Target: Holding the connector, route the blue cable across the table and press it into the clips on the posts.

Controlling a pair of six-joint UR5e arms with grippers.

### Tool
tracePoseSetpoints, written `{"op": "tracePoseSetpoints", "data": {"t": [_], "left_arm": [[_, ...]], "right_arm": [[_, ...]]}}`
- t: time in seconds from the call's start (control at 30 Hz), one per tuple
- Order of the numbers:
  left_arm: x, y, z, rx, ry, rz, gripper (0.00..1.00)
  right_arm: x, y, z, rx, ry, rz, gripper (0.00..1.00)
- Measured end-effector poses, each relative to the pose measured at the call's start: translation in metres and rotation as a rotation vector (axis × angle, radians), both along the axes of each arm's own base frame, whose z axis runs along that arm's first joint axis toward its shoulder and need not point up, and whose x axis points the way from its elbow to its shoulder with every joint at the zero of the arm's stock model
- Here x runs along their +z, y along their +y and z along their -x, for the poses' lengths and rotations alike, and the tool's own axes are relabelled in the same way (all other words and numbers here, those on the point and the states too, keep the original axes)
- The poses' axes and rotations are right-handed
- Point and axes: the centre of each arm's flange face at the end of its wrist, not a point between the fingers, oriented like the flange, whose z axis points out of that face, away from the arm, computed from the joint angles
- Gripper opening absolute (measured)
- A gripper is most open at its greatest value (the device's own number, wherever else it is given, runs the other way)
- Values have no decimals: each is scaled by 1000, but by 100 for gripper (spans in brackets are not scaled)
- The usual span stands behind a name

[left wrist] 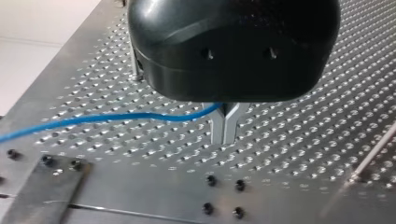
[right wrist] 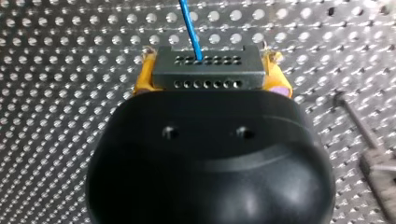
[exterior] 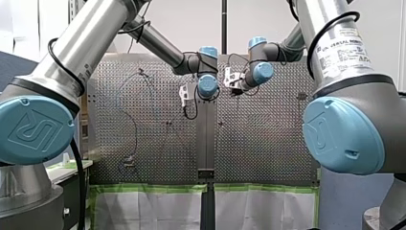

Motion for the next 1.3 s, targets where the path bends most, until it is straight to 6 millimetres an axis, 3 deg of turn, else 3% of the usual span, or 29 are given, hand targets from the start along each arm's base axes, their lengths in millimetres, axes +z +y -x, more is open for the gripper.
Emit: {"op": "tracePoseSetpoints", "data": {"t": [0.27, 0.67, 0.93, 1.07, 1.3], "left_arm": [[-30, 2, 4, -52, 9, -3, 0], [-118, 7, 13, -92, 83, -41, 0], [-179, 14, 27, -126, 137, -58, 0], [-181, 12, 22, -140, 116, -38, 0], [-164, 0, 4, -173, 58, 18, 0]], "right_arm": [[-45, -1, 6, -2, 32, -16, 0], [-111, 7, 20, -11, 81, -74, 0], [-130, 14, 27, -14, 96, -107, 0], [-131, 12, 29, -19, 92, -104, 0], [-131, 5, 33, -32, 77, -87, 0]]}}
